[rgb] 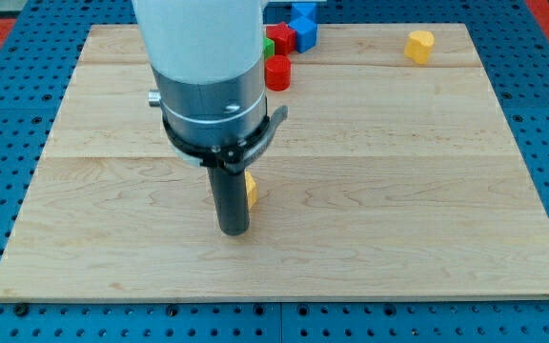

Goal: Slide the yellow hexagon to the yellow heart

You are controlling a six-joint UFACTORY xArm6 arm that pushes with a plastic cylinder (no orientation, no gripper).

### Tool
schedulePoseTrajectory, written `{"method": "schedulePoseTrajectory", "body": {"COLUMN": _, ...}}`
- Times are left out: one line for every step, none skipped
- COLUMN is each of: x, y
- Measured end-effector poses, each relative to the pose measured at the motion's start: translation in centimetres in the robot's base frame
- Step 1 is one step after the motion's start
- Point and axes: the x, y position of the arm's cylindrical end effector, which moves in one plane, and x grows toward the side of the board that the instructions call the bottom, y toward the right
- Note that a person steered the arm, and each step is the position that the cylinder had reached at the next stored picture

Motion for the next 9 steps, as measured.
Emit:
{"method": "schedulePoseTrajectory", "body": {"x": -4.2, "y": 1.5}}
{"method": "schedulePoseTrajectory", "body": {"x": -11.3, "y": 4.1}}
{"method": "schedulePoseTrajectory", "body": {"x": -8.2, "y": 2.5}}
{"method": "schedulePoseTrajectory", "body": {"x": -12.5, "y": -1.3}}
{"method": "schedulePoseTrajectory", "body": {"x": -16.4, "y": 5.5}}
{"method": "schedulePoseTrajectory", "body": {"x": -18.6, "y": 14.2}}
{"method": "schedulePoseTrajectory", "body": {"x": -20.9, "y": 17.9}}
{"method": "schedulePoseTrajectory", "body": {"x": -23.3, "y": 19.1}}
{"method": "schedulePoseTrajectory", "body": {"x": -26.1, "y": 19.1}}
